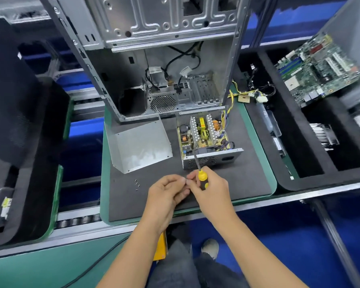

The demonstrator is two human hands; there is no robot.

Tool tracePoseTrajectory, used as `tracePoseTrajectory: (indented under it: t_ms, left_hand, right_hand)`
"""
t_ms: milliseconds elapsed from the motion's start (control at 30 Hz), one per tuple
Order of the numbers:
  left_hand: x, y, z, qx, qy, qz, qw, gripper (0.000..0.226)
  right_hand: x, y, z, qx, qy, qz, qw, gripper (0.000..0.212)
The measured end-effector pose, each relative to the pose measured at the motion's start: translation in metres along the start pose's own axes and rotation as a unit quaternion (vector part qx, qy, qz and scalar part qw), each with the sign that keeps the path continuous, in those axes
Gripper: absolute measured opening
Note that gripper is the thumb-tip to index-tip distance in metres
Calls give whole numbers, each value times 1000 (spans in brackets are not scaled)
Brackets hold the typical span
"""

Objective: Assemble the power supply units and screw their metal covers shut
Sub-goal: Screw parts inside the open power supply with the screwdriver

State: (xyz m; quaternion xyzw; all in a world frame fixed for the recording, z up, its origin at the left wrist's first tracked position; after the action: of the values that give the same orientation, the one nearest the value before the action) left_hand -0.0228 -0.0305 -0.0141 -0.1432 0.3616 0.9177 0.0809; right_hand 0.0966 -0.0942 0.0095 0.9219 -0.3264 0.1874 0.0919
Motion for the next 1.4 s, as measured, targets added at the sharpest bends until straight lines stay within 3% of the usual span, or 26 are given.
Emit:
tracePoseTrajectory:
  t_ms: [67, 167, 333, 400, 467, 600, 900, 1200, 1400]
  left_hand:
    - [-9, 0, -7, 23, -7, -14, 1000, 12]
    - [-20, 0, -13, 39, -17, -19, 999, 13]
    - [-26, -2, -16, 61, 40, 27, 997, 10]
    - [-26, -5, -14, 63, 92, 49, 993, 10]
    - [-26, -7, -10, 63, 123, 54, 989, 12]
    - [-26, -11, -5, 64, 126, 57, 988, 15]
    - [-26, -14, -5, 53, 98, 56, 992, 16]
    - [-34, -19, -2, 10, -36, 86, 996, 18]
    - [-31, -20, -3, 37, 35, 47, 998, 16]
  right_hand:
    - [13, 1, 9, 32, 58, -9, 998, 15]
    - [25, 4, 19, 68, 131, -15, 989, 26]
    - [40, 11, 28, 38, 58, -2, 998, 21]
    - [52, 9, 35, 18, 86, 25, 996, 34]
    - [63, 6, 44, 12, 151, -4, 989, 40]
    - [70, 2, 55, 79, 217, -79, 970, 26]
    - [63, 2, 58, 89, 205, -82, 971, 25]
    - [65, 0, 60, 57, 186, -60, 979, 27]
    - [69, -2, 59, 50, 173, -89, 980, 30]
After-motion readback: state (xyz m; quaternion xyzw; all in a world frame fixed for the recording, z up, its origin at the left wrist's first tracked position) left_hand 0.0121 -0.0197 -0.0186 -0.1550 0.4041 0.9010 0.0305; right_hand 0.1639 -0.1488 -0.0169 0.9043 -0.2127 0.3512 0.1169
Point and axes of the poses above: each hand's wrist, its own y-axis away from the middle knuckle, its own x-axis out of the back of the hand, z = x × y, the point moved 1 cm from there along -y, towards the middle knuckle, and after that the axes turned 8 degrees about z, right-handed, at the moved point
